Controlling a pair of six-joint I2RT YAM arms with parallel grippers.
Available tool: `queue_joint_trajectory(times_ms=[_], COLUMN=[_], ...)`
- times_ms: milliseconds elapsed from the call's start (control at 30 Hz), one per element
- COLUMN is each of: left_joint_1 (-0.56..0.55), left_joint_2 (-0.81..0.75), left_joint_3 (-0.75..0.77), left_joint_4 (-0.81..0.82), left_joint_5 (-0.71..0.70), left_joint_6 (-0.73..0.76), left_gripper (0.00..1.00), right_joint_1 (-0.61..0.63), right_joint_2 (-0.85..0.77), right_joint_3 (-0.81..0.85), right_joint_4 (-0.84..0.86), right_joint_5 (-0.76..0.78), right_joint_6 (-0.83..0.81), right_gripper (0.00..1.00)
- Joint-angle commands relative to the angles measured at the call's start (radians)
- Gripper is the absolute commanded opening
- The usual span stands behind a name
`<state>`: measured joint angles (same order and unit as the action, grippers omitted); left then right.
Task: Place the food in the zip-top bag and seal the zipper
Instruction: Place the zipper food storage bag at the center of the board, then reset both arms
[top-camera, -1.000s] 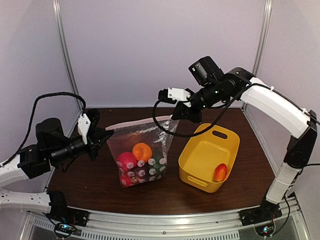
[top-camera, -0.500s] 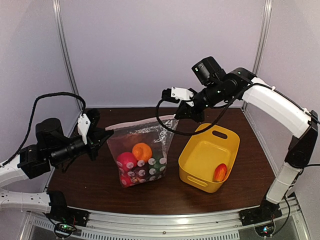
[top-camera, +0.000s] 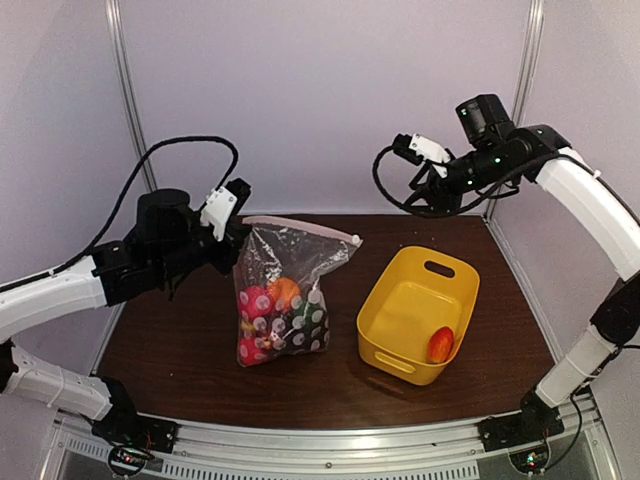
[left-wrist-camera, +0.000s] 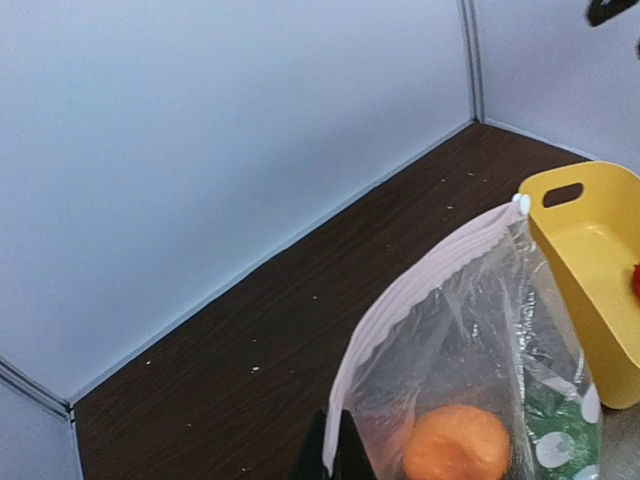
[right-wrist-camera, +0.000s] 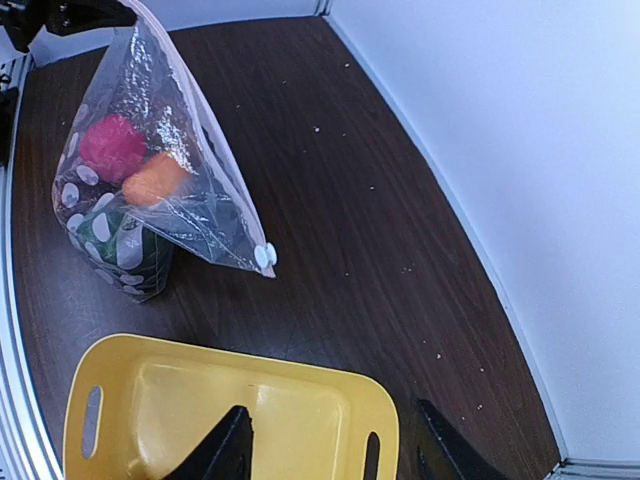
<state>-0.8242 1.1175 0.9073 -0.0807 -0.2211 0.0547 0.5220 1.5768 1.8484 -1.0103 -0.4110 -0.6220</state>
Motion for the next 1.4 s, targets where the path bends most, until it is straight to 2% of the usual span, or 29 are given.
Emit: queue_joint_trajectory(times_ms=[0, 100, 233, 333, 433, 567, 700, 933, 1033, 1100, 1167, 1233, 1267, 1300, 1367], left_joint_1=[0.141, 0.193, 0.198, 0.198, 0.198, 0.198, 0.188, 0.131, 0.131, 0.131, 0.131, 0.131, 0.131, 0.132, 0.134], left_joint_2=[0.150, 0.218, 0.282, 0.289, 0.259, 0.205, 0.142, 0.009, -0.051, -0.091, -0.132, -0.169, -0.182, -0.190, -0.184], left_joint_3=[0.183, 0.297, 0.455, 0.474, 0.389, 0.178, -0.030, -0.172, -0.165, -0.130, -0.082, -0.038, -0.020, -0.001, 0.045], left_joint_4=[0.052, 0.075, 0.088, 0.088, 0.112, 0.127, 0.146, 0.055, -0.013, -0.084, -0.163, -0.209, -0.218, -0.221, -0.227], left_joint_5=[0.056, 0.167, 0.356, 0.451, 0.478, 0.566, 0.691, 0.756, 0.771, 0.758, 0.662, 0.533, 0.454, 0.359, 0.175], left_joint_6=[0.034, 0.055, 0.070, 0.052, 0.004, -0.050, -0.189, -0.278, -0.289, -0.271, -0.257, -0.231, -0.218, -0.209, -0.192], left_gripper=[0.00, 0.00, 0.00, 0.00, 0.00, 0.00, 0.00, 0.00, 0.28, 0.39, 0.54, 0.70, 0.82, 0.96, 0.98], right_joint_1=[-0.128, -0.209, -0.291, -0.329, -0.341, -0.342, -0.344, -0.347, -0.355, -0.371, -0.399, -0.432, -0.448, -0.458, -0.472], right_joint_2=[-0.150, -0.229, -0.301, -0.331, -0.358, -0.398, -0.436, -0.482, -0.491, -0.505, -0.537, -0.583, -0.610, -0.646, -0.692], right_joint_3=[-0.153, -0.276, -0.381, -0.427, -0.474, -0.550, -0.623, -0.678, -0.686, -0.690, -0.700, -0.728, -0.742, -0.757, -0.788], right_joint_4=[0.048, 0.111, 0.185, 0.214, 0.234, 0.266, 0.282, 0.301, 0.307, 0.310, 0.326, 0.376, 0.408, 0.437, 0.491], right_joint_5=[-0.089, -0.088, -0.081, -0.095, -0.110, -0.124, -0.143, -0.172, -0.164, -0.158, -0.154, -0.110, -0.072, -0.026, 0.061], right_joint_6=[0.057, 0.081, 0.108, 0.125, 0.136, 0.143, 0.145, 0.169, 0.188, 0.219, 0.244, 0.300, 0.333, 0.373, 0.443], right_gripper=[0.55, 0.56, 0.58, 0.58, 0.59, 0.59, 0.59, 0.60, 0.60, 0.60, 0.61, 0.73, 0.82, 0.97, 1.00])
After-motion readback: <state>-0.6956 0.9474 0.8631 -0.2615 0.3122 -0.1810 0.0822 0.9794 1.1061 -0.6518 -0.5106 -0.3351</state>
